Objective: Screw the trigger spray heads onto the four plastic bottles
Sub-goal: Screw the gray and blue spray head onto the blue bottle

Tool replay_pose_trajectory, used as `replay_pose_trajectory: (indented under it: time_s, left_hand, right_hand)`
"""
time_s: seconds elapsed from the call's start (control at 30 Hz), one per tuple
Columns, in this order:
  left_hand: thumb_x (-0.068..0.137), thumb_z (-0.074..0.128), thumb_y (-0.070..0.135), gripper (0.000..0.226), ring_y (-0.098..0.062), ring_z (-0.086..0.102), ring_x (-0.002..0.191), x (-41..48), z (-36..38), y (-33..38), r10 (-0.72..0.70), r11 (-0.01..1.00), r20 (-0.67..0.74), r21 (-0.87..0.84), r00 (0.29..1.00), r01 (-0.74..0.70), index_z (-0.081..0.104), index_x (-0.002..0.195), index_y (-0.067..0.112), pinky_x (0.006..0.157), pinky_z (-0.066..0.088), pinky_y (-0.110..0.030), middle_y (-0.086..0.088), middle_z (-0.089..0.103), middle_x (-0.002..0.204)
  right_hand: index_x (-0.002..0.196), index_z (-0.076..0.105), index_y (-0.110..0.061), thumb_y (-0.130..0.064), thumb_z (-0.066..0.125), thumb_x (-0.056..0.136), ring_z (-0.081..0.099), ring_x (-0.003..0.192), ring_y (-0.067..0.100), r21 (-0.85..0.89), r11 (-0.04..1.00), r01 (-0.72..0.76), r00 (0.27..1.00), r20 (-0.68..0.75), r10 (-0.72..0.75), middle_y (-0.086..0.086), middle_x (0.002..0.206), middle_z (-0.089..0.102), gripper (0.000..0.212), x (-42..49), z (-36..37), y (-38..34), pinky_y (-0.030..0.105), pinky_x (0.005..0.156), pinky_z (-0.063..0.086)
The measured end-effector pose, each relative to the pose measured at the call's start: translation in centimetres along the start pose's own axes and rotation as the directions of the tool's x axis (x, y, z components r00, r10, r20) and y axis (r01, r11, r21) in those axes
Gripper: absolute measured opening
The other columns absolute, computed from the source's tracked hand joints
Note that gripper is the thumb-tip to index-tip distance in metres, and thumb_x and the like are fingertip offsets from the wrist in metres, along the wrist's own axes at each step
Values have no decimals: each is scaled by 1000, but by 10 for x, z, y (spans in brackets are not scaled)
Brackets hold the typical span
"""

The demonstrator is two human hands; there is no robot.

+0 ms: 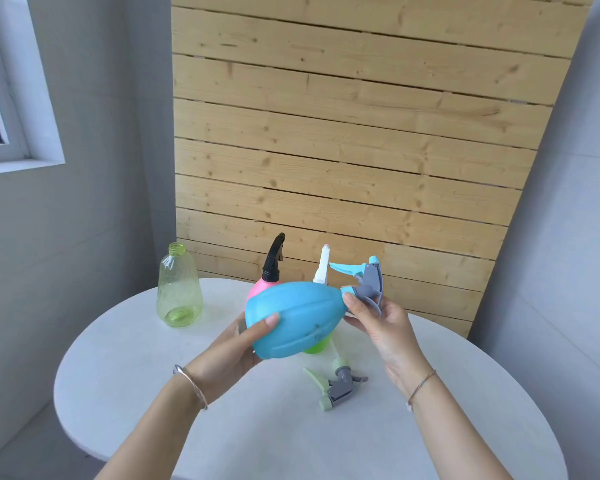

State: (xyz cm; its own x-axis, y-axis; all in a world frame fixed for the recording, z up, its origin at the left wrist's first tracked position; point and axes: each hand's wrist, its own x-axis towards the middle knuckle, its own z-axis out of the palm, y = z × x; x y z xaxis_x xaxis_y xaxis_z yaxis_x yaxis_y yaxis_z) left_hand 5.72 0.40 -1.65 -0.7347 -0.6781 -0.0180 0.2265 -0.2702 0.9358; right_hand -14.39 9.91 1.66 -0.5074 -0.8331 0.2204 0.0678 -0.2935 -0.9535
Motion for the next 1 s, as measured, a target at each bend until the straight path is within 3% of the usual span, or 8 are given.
replay_pose_trajectory:
  time_s: [0.13,0.3,0.47,0.67,0.77,0.83,1.0]
  left_hand:
    - [65,52,74,65,-24,68,104,-2,4,-2,-123,992,-8,-28,992,123,62,115,35,75,59,-43,-4,71,115]
    - [65,75,56,77,-16,63,114,0,5,-2,40,999,-21,20,999,-40,49,130,25,82,56,-25,2,67,124]
    - [62,55,75,65,-23,69,104,-1,7,-6,-135,990,-22,35,991,136,58,115,38,75,59,-41,-2,72,114]
    - [53,82,58,85,-11,66,107,-3,7,-4,50,991,15,121,999,-52,52,126,27,78,55,-20,6,71,115]
    - [59,59,77,70,-23,69,104,-2,8,-6,-105,993,-11,60,994,106,57,115,36,76,59,-37,-2,73,110]
    - [61,47,80,71,-29,70,98,0,7,-8,-166,984,-30,57,986,168,59,114,35,69,60,-41,-8,74,106]
    - [60,65,70,70,-19,69,101,0,9,-7,32,998,-83,62,996,-27,50,121,40,72,59,-33,-1,65,123]
  right_hand:
    - [95,69,-10,-7,65,83,70,83,2,1,1000,-8,998,66,8,-17,86,76,13,-3,5,-1,21,79,57]
    - [91,70,-17,-10,67,82,68,88,12,16,1000,-26,1000,-7,26,-3,98,73,11,-2,1,-2,21,78,57]
    - [95,71,-14,-9,68,81,70,84,5,4,1000,-23,999,38,23,-10,89,76,15,-4,4,-2,20,78,57]
    - [91,71,-14,-11,68,81,69,83,4,-6,1000,-23,1000,3,23,-11,85,76,11,-3,1,-2,18,76,57]
    - [90,71,-17,-10,68,81,69,81,2,-5,1000,-9,999,34,9,-15,83,76,12,-4,2,-3,17,76,56]
    - [88,72,-19,-9,68,81,69,82,3,-4,1000,-7,999,40,8,-12,86,75,13,-5,3,-3,19,79,56]
    - [94,70,-15,-11,67,82,68,87,8,28,1000,-5,1000,-22,6,-8,99,73,14,-5,6,-2,18,75,57]
